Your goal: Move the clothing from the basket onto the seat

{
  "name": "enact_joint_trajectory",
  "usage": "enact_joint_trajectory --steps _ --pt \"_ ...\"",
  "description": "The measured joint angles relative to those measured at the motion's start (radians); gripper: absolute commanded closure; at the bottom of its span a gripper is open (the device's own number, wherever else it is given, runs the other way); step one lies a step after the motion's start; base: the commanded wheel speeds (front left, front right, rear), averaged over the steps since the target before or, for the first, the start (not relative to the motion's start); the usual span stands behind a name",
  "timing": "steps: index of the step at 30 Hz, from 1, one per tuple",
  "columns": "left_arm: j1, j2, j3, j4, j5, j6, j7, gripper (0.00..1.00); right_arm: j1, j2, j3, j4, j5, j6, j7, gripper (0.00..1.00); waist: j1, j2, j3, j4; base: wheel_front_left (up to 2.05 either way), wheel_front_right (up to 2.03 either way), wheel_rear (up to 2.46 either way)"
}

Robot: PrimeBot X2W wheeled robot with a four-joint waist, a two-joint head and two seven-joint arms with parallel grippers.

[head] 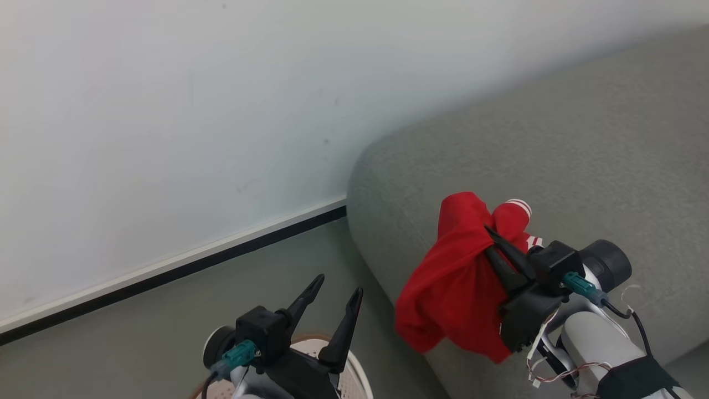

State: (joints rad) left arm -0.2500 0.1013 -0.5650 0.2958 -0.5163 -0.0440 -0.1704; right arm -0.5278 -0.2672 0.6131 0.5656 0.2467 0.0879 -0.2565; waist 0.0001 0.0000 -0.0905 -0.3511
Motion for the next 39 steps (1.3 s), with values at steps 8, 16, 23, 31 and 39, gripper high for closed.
enact_joint_trajectory --steps 8,16,23,31,39 --pt "0.026 -0.007 -0.020 -0.004 0.016 0.012 -0.016 0.00 0.032 -0.036 -0.022 -0.048 0.000 -0.009 0.000 1.00 -0.0001 0.0000 0.016 -0.099 0.00 0.00 0.00" --pt "0.017 -0.010 -0.032 -0.003 0.027 0.017 -0.017 0.00 0.037 -0.042 -0.052 -0.064 0.009 -0.010 0.000 1.00 0.0000 0.0000 0.061 -0.146 0.00 0.00 0.00" --pt "-0.011 -0.006 -0.037 -0.016 0.046 0.025 -0.014 0.00 -0.081 -0.078 -0.098 -0.055 0.019 -0.008 0.000 1.00 0.0000 0.0000 0.109 -0.132 0.00 0.00 0.00" --pt "-0.087 0.028 -0.037 -0.044 0.086 0.026 0.021 0.00 -0.311 -0.126 -0.172 0.017 0.028 0.001 0.002 1.00 0.0000 0.0000 0.190 -0.084 0.00 0.00 0.00" --pt "-0.150 0.043 -0.050 -0.093 0.117 0.026 0.049 0.00 -0.469 -0.164 -0.230 0.106 0.063 0.007 0.010 1.00 0.0001 0.0001 0.279 -0.011 0.00 0.00 0.00"
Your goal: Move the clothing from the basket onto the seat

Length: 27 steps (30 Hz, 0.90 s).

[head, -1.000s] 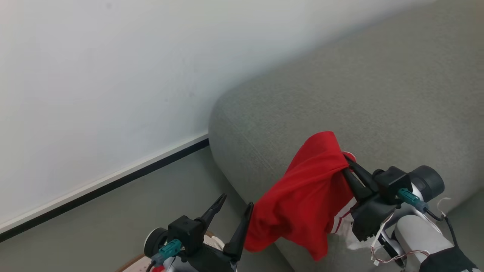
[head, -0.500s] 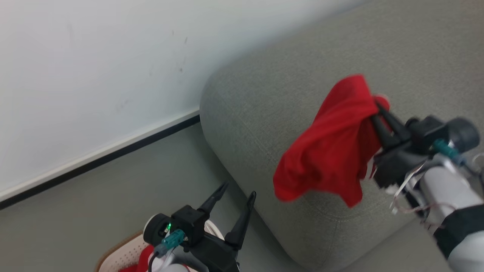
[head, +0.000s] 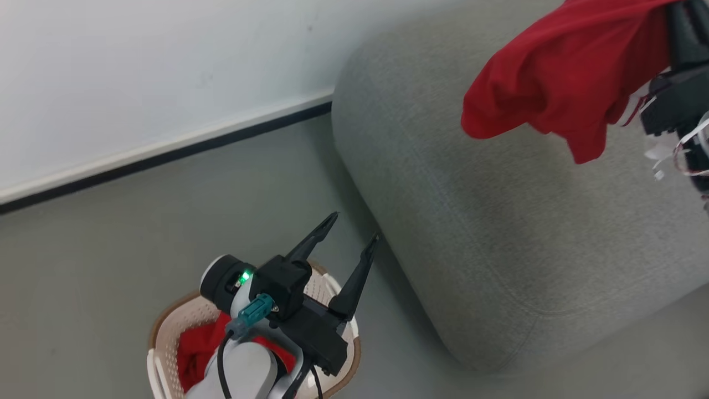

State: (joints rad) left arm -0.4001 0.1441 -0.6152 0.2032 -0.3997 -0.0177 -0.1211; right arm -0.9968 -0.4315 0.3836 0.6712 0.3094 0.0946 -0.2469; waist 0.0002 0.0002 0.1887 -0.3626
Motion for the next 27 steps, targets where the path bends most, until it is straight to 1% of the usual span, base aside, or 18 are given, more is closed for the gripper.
enact_joint_trajectory --steps 2,8,9,16,23,26,27 --pt "-0.011 0.010 -0.002 -0.017 0.022 0.000 0.003 0.00 -0.027 -0.008 -0.013 0.020 0.006 0.002 0.000 1.00 0.0000 0.0000 0.024 0.020 0.00 0.00 0.00" --pt "-0.042 0.028 -0.001 -0.076 0.043 0.000 0.006 0.00 -0.130 -0.044 -0.047 0.079 0.011 0.002 0.003 1.00 0.0000 0.0000 0.101 0.074 0.00 0.00 0.00" --pt "-0.042 0.028 -0.001 -0.076 0.043 0.000 0.006 0.00 -0.130 -0.044 -0.047 0.079 0.011 0.002 0.003 1.00 0.0000 0.0000 0.101 0.074 0.00 0.00 0.00" --pt "-0.090 0.047 0.002 -0.146 0.067 0.000 0.020 0.00 -0.246 -0.085 -0.079 0.137 0.013 -0.002 0.008 1.00 0.0001 0.0001 0.199 0.123 0.00 0.00 0.00" --pt "-0.155 0.046 -0.001 -0.223 0.107 0.001 0.035 0.00 -0.295 -0.140 -0.091 0.199 0.006 -0.006 0.008 1.00 0.0000 0.0001 0.298 0.156 0.00 0.00 0.00" --pt "-0.172 0.048 -0.002 -0.254 0.118 0.003 0.045 0.00 -0.307 -0.139 -0.088 0.217 0.000 -0.008 0.008 1.00 0.0000 0.0001 0.339 0.167 0.00 0.00 0.00" --pt "-0.177 0.049 -0.002 -0.263 0.122 0.006 0.047 0.00 -0.309 -0.136 -0.089 0.223 -0.001 -0.015 0.008 1.00 0.0000 0.0001 0.353 0.170 0.00 0.00 0.00"
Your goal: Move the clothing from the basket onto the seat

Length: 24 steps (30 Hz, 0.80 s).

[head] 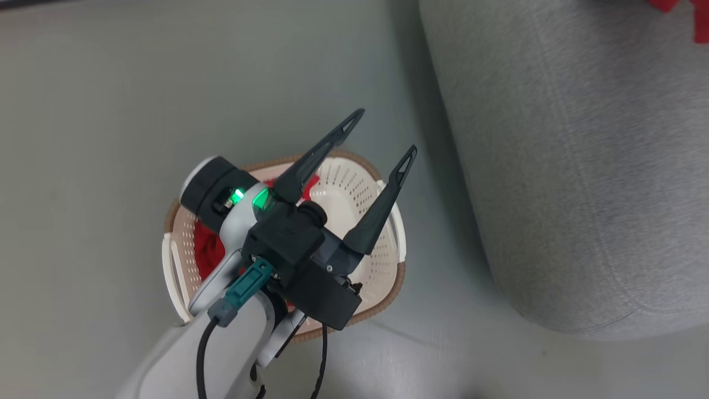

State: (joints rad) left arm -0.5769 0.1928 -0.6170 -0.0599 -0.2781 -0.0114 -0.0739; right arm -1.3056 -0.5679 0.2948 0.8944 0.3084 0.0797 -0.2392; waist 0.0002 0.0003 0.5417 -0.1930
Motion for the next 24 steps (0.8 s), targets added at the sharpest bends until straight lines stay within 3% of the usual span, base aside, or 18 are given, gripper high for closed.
enact_joint_trajectory --steps 10,16,17,18,19,20,24 --pt "-0.058 0.019 -0.010 -0.015 0.048 0.002 0.028 0.00 -0.003 0.090 -0.007 0.114 0.009 -0.054 -0.006 1.00 0.0000 -0.0001 0.140 0.015 0.00 0.00 0.00" --pt "-0.064 0.021 -0.016 0.012 0.053 0.001 0.027 0.00 0.023 0.101 -0.004 0.162 0.009 -0.063 -0.009 1.00 0.0000 0.0000 0.168 0.011 0.00 0.00 0.00" --pt "-0.064 0.021 -0.016 0.014 0.054 0.001 0.027 0.00 0.028 0.107 -0.002 0.165 0.009 -0.063 -0.010 0.93 -0.0001 0.0000 0.167 0.009 0.00 0.00 0.00" --pt "-0.064 0.022 -0.015 0.017 0.054 0.001 0.025 0.00 0.032 0.115 0.001 0.167 0.008 -0.063 -0.010 0.75 -0.0001 -0.0001 0.165 0.007 0.00 0.00 0.00" --pt "-0.065 0.022 -0.016 0.022 0.054 0.000 0.019 0.00 0.036 0.121 0.002 0.167 0.008 -0.063 -0.010 0.51 -0.0002 -0.0001 0.162 0.004 0.00 0.00 0.00" --pt "-0.066 0.022 -0.016 0.028 0.054 -0.007 0.017 0.00 0.042 0.124 0.002 0.167 0.008 -0.063 -0.010 0.02 -0.0002 -0.0001 0.159 0.003 0.00 0.00 0.00" --pt "-0.066 0.022 -0.013 0.061 0.052 -0.007 0.002 0.00 0.083 0.131 0.008 0.164 0.006 -0.058 -0.015 0.00 -0.0002 -0.0001 0.140 -0.004 0.00 0.00 0.00"
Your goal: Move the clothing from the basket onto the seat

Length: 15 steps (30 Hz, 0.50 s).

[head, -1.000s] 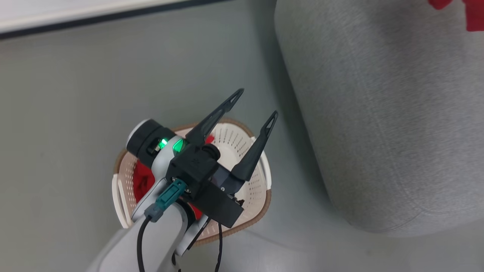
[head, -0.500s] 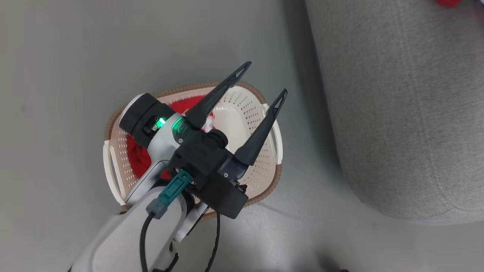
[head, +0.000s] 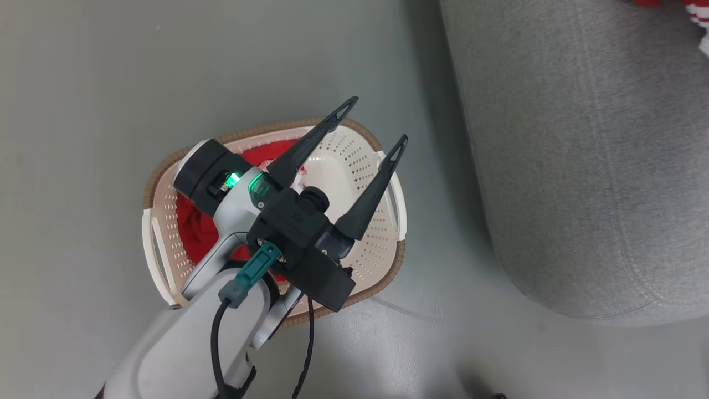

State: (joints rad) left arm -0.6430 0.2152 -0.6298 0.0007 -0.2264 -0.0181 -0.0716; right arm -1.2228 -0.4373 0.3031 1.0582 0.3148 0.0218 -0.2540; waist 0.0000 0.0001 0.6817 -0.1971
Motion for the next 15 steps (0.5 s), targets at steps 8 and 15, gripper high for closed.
enact_joint_trajectory --steps 8,15 --pt "0.029 0.005 0.015 0.074 -0.021 -0.001 -0.041 0.00 0.109 0.017 0.011 -0.071 -0.008 0.026 -0.002 0.00 -0.0001 -0.0002 -0.066 -0.015 0.00 0.00 0.00" --pt "0.086 0.004 0.044 0.130 -0.062 0.010 -0.085 0.00 0.220 0.035 -0.001 -0.147 -0.009 0.031 -0.002 0.00 -0.0001 -0.0002 -0.147 -0.021 0.00 0.00 0.00"
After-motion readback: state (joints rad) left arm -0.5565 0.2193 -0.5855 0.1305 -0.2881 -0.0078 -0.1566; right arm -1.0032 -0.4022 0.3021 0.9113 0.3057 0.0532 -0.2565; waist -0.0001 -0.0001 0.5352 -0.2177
